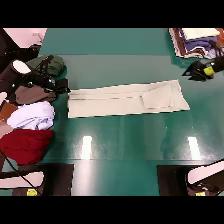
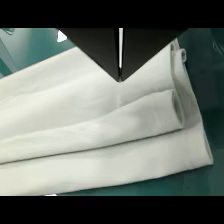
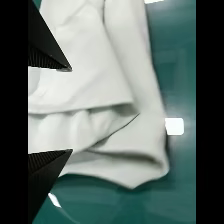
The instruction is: Fold the shirts.
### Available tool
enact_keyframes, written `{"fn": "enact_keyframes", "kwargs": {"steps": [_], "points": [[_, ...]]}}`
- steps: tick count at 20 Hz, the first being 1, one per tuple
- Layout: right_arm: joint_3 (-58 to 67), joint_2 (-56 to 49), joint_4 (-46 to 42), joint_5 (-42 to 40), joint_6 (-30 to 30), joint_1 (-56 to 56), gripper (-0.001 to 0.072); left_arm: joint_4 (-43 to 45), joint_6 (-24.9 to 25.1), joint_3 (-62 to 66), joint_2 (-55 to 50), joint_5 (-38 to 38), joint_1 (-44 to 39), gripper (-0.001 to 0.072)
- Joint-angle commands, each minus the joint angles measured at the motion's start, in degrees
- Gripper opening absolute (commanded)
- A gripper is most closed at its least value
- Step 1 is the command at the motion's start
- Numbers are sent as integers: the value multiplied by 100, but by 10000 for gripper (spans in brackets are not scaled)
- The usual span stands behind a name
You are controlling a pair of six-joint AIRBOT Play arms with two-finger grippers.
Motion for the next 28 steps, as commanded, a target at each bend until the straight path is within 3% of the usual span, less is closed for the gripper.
{"fn": "enact_keyframes", "kwargs": {"steps": [1,6,14,18,19,20,22,23,24,28], "points": [[-369,2,70,280,-273,-619,622,-234,28,52,94,-426,-7,24],[-1311,-481,1158,149,-1091,-966,627,-391,-39,52,94,-579,-7,23],[-1342,-1187,1661,42,-1375,-479,621,-472,-127,52,90,-586,-7,24],[-1342,-1185,1655,125,-1469,-229,506,-472,-127,52,87,-586,-7,24],[-1342,-1185,1661,203,-1488,-229,379,-472,-127,52,90,-588,-7,23],[-1342,-1185,1661,284,-1506,-229,312,-474,-129,52,90,-592,-9,23],[-1342,-1185,1661,483,-1526,-234,297,-463,-149,52,90,-588,-55,23],[-1342,-1185,1663,610,-1532,-256,97,-461,-166,52,87,-566,-162,23],[-1342,-1172,1661,713,-1532,-254,15,-459,-166,52,87,-490,-308,22],[-1342,-717,1652,715,-1469,-216,13,-448,-170,389,-227,-61,-1078,22]]}}
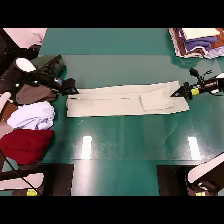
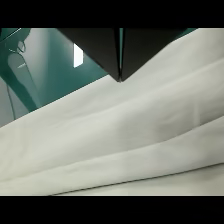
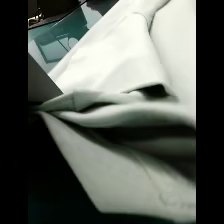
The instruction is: Fold the shirts.
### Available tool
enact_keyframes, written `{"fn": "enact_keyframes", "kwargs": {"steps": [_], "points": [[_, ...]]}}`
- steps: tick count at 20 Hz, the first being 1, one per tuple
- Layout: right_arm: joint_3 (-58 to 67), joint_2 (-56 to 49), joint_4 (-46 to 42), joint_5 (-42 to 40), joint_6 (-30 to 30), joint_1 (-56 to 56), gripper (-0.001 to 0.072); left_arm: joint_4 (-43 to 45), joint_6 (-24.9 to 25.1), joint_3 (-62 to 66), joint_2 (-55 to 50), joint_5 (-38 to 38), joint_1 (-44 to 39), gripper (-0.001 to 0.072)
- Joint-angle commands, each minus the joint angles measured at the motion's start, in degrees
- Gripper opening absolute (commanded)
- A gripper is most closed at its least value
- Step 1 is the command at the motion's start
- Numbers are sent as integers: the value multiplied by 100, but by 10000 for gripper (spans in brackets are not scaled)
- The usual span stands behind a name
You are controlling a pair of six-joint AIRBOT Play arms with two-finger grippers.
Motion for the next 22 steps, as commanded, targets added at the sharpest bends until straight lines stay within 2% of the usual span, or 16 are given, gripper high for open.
{"fn": "enact_keyframes", "kwargs": {"steps": [1,9,15,22], "points": [[7,466,44,33,221,44,13,11,-26,437,-391,273,-588,22],[109,2079,52,-264,1163,752,12,-101,-181,2223,-2253,671,-2166,22],[1504,2052,48,-83,1738,1867,12,-264,-315,3095,-3233,800,-2942,22],[2334,1665,44,-11,1860,2830,12,-308,-308,3101,-3410,1049,-3294,23]]}}
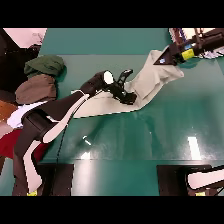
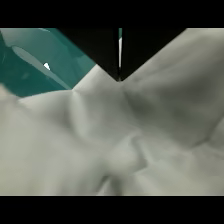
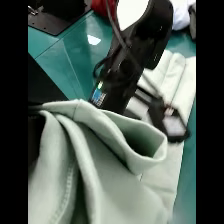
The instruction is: Fold the shirts.
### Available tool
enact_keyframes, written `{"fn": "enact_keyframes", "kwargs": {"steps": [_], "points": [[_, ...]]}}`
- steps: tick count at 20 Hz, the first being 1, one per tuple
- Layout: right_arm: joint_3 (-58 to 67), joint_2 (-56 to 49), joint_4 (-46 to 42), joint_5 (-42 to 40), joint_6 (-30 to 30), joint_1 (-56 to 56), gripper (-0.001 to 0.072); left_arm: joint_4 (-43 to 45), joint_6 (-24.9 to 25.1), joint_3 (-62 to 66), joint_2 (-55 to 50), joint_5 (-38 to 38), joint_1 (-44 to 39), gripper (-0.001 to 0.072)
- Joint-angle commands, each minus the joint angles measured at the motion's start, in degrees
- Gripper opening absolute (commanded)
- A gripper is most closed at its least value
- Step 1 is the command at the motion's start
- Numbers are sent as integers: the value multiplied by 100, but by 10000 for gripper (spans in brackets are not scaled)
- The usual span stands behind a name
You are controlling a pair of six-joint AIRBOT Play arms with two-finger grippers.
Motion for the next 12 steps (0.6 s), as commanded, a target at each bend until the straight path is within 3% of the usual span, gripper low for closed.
{"fn": "enact_keyframes", "kwargs": {"steps": [1,5,12], "points": [[260,-125,-2,-9,76,393,12,50,0,39,-76,103,-101,22],[269,-131,0,-4,70,540,12,479,-24,42,26,-420,203,22],[267,-133,9,-284,-48,896,13,1469,0,28,1123,-1093,1567,22]]}}
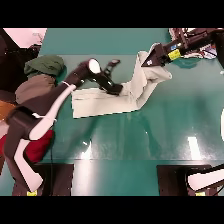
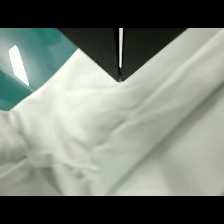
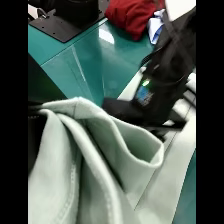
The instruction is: Fold the shirts.
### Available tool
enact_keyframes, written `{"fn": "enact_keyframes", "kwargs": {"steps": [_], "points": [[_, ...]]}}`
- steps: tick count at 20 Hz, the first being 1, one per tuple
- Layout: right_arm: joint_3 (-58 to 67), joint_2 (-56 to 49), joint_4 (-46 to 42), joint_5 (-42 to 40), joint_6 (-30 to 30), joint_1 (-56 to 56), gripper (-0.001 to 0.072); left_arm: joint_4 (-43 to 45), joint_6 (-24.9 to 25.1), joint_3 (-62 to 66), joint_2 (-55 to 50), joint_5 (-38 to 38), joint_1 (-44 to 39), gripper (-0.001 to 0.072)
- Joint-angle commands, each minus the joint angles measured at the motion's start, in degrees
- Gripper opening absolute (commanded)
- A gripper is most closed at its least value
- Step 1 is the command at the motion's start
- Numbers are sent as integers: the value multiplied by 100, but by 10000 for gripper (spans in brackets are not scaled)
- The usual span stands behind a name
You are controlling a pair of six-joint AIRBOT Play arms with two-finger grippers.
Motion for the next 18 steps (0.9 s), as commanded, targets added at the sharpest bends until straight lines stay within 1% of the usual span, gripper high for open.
{"fn": "enact_keyframes", "kwargs": {"steps": [1,3,6,7,8,9,11,12,13,15,16,18], "points": [[7,-9,13,-332,-131,341,12,540,26,0,603,-321,767,23],[9,-63,24,-704,-240,748,13,586,94,0,968,-444,1314,23],[9,-437,61,-1342,-363,1591,14,619,212,-2,1405,-660,2033,23],[11,-629,63,-1628,-481,1915,14,619,212,0,1534,-721,2253,23],[31,-863,63,-1963,-723,2277,18,619,210,-2,1644,-752,2437,24],[94,-1108,61,-2264,-988,2601,41,619,210,0,1733,-789,2590,23],[339,-1626,59,-2889,-1226,3169,318,614,208,-2,1899,-859,2848,23],[404,-1816,55,-3195,-1300,3362,491,614,208,0,1943,-914,2931,24],[391,-1886,55,-3348,-1300,3445,547,612,208,7,1980,-1001,2986,23],[96,-1694,-59,-3394,-1296,3316,538,612,210,9,2037,-1167,3060,24],[-109,-1480,-236,-3206,-1270,3110,525,621,214,9,2050,-1220,3060,24],[-509,-1029,-796,-2481,-933,2577,524,616,212,9,2050,-1366,3058,24]]}}
